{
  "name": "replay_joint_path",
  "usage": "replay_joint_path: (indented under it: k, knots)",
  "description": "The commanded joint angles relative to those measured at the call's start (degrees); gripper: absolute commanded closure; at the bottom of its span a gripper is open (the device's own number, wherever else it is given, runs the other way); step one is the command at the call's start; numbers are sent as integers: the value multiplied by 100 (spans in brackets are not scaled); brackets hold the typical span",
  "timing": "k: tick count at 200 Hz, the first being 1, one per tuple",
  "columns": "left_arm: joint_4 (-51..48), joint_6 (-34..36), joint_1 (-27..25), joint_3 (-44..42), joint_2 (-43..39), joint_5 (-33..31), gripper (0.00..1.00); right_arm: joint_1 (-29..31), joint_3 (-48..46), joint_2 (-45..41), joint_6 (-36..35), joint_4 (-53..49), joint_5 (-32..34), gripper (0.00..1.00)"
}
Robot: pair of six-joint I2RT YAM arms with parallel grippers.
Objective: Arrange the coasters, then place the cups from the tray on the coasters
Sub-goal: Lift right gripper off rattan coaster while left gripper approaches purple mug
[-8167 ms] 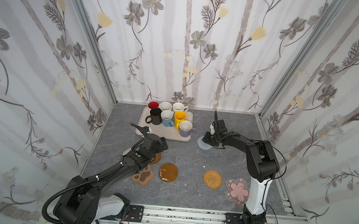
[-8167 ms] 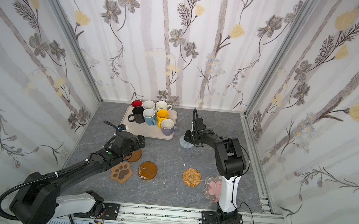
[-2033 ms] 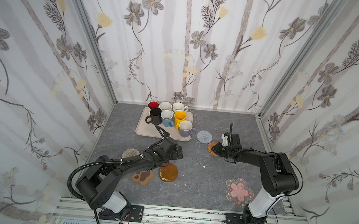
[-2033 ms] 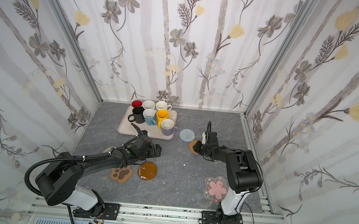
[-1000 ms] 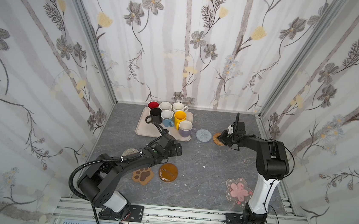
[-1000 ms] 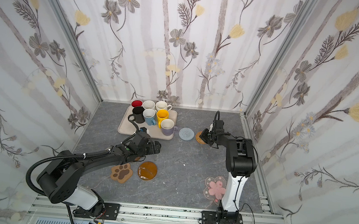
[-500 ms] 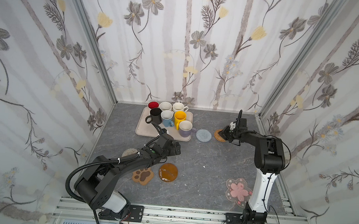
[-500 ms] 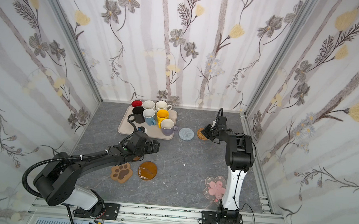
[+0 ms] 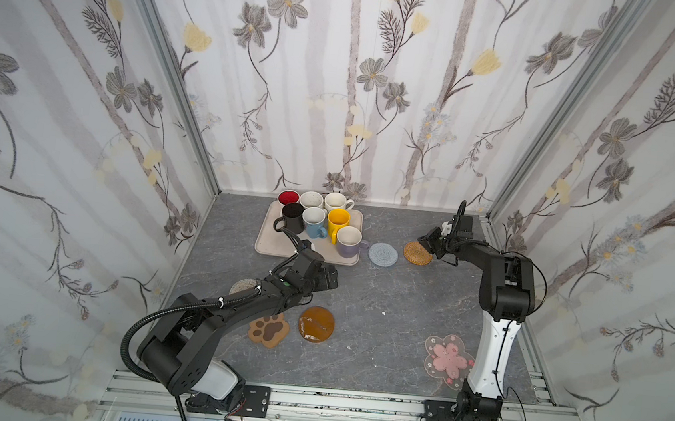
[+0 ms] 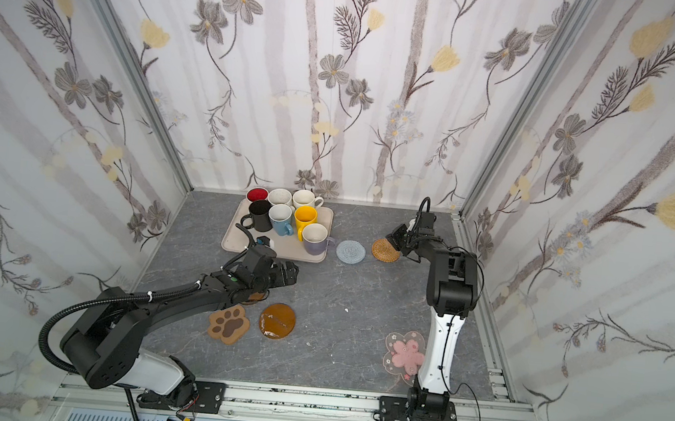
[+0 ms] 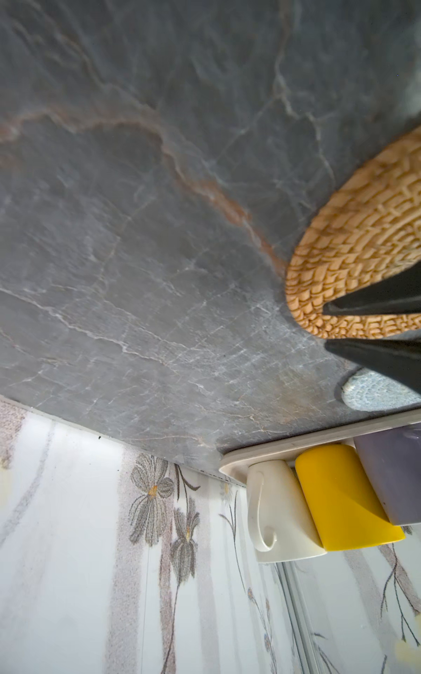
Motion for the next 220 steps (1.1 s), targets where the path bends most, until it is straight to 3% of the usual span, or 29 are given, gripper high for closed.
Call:
replay_joint_path:
  k: [1, 92, 131, 220]
  knots:
    - [76, -1, 18, -25, -40, -50, 0, -6, 118, 170, 276, 315, -209, 84]
    - [75, 54, 163, -2, 39, -12, 0, 134, 739, 711, 915, 872, -303, 85]
    - [75, 52, 166, -13, -74, -27, 0, 152, 620, 433, 976, 1117, -240, 84]
    - [55, -82, 176, -374, -800, -10, 0, 186, -1562, -1308, 1198, 1262, 436, 79]
